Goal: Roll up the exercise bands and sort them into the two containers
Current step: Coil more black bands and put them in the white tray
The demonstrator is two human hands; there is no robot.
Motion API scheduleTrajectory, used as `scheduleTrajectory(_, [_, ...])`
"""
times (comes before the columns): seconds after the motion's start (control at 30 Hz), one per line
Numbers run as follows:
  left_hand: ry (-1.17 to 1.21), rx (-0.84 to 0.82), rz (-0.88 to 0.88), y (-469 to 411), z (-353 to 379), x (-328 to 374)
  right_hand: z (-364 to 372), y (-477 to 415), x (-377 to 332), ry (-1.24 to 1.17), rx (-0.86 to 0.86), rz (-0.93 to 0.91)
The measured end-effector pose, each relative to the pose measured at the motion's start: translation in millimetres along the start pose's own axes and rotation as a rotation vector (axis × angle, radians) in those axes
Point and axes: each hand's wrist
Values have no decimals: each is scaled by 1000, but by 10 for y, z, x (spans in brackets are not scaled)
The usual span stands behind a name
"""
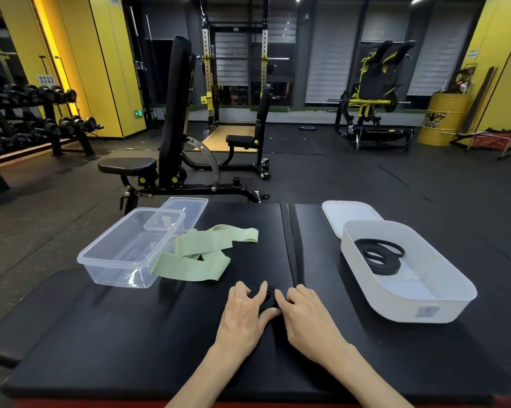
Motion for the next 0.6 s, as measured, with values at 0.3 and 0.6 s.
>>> scheduleTrajectory(0.3, [-55, -199, 289, -188, -220, -238, -86, 55, 217, -55, -93, -80])
scheduleTrajectory(0.6, [115, -303, 332, -296, -168, -323, -182, -83, 288, -130, -233, -157])
Point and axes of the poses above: each hand's wrist, its own y-axis away from the middle knuckle, its own z-axis out of the palm, x = y × z, and after that the axes turned 7 degrees about -x, right-handed
